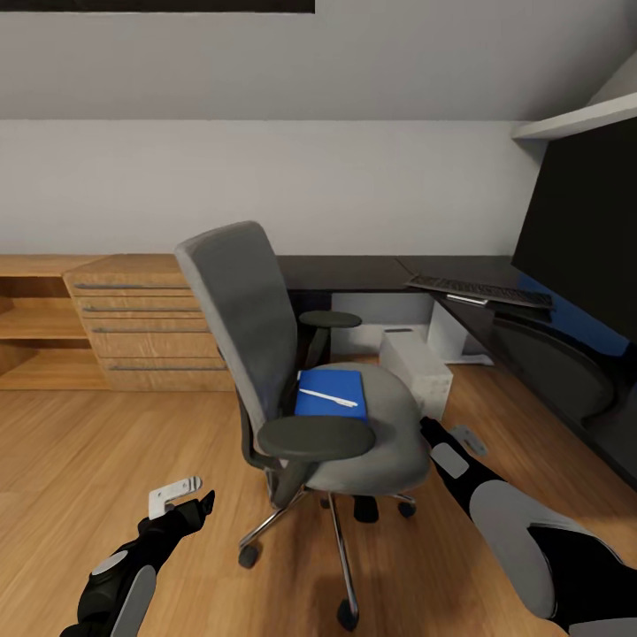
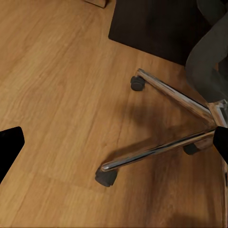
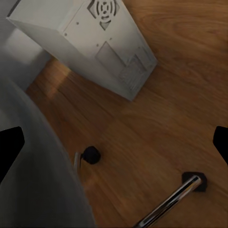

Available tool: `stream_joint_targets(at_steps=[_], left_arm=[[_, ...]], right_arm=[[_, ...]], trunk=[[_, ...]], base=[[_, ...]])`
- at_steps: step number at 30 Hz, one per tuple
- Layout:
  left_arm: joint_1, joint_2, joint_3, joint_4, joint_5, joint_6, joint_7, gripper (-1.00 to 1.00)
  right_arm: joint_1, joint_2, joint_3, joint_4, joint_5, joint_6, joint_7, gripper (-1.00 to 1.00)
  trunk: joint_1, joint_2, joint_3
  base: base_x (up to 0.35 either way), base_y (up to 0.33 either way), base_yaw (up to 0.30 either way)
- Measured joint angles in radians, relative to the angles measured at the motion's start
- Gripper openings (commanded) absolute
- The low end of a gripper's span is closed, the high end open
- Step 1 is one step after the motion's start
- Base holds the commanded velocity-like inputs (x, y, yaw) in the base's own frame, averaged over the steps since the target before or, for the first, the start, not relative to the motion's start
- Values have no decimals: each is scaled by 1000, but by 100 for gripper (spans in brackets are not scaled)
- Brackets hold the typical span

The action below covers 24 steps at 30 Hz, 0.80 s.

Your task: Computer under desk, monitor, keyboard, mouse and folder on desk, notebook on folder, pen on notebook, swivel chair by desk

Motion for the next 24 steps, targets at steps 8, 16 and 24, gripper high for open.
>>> stream_joint_targets(at_steps=[8, 16, 24], left_arm=[[0, 0, 3, 0, 1, 0, 0, 100], [0, 0, 4, 0, 2, 0, 0, 100], [0, 0, 4, 0, 1, 0, 0, 100]], right_arm=[[0, 2, 0, -1, 2, -1, 0, 100], [0, 2, -3, -2, 7, -2, -1, 100], [-1, 2, -7, -3, 12, -2, -1, 100]], trunk=[[0, 0, 0], [0, 0, 3], [0, 0, 10]], base=[[8, 0, 3], [0, 0, 167], [0, 0, 232]])
